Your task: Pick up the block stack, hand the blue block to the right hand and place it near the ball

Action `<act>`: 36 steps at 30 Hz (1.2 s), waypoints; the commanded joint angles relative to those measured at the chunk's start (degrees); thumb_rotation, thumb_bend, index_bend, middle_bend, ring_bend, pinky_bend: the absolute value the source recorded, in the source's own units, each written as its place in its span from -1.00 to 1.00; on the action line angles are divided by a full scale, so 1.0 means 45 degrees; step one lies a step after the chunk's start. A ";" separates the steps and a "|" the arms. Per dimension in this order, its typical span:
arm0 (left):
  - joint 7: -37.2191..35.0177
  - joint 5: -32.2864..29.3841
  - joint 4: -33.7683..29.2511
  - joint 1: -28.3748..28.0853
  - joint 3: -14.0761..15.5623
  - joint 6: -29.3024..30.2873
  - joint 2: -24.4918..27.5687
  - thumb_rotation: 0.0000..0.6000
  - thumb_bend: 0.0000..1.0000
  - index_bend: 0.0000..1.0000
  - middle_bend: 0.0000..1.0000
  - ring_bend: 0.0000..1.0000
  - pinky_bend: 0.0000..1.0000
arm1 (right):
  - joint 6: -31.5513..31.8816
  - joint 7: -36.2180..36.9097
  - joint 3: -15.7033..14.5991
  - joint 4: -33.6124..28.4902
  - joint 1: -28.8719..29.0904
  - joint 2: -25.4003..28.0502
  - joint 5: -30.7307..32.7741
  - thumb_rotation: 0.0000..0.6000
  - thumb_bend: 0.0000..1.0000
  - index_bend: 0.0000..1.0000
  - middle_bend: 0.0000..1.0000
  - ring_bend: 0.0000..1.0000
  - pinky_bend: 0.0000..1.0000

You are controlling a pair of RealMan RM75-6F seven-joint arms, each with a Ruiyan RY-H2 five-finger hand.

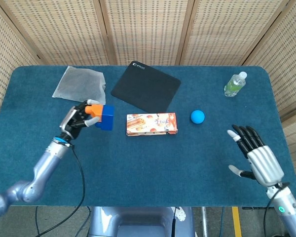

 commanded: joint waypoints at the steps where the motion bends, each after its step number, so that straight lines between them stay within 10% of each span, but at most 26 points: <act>1: -0.0586 -0.0173 0.0298 -0.0573 -0.0150 -0.0427 -0.0982 1.00 -0.63 0.16 0.03 -0.25 -1.00 | -0.1017 0.1159 0.0578 0.0328 0.1220 -0.0268 0.0047 1.00 -1.00 -1.00 -1.00 -1.00 -1.00; 25: -0.0079 -0.2140 0.0228 -0.1773 -0.1007 -0.0920 -0.3309 1.00 -0.52 0.16 0.03 -0.24 -1.00 | -0.4269 0.0284 0.2242 -0.1445 0.4707 -0.2006 0.3342 1.00 -1.00 -1.00 -0.99 -1.00 -1.00; 36: 0.0382 -0.2451 -0.0121 -0.1737 -0.1195 -0.0683 -0.3649 1.00 -0.47 0.17 0.03 -0.24 -1.00 | -0.4402 -0.0671 0.2755 -0.1834 0.5290 -0.3132 0.4927 1.00 -1.00 -0.74 -0.68 -1.00 -1.00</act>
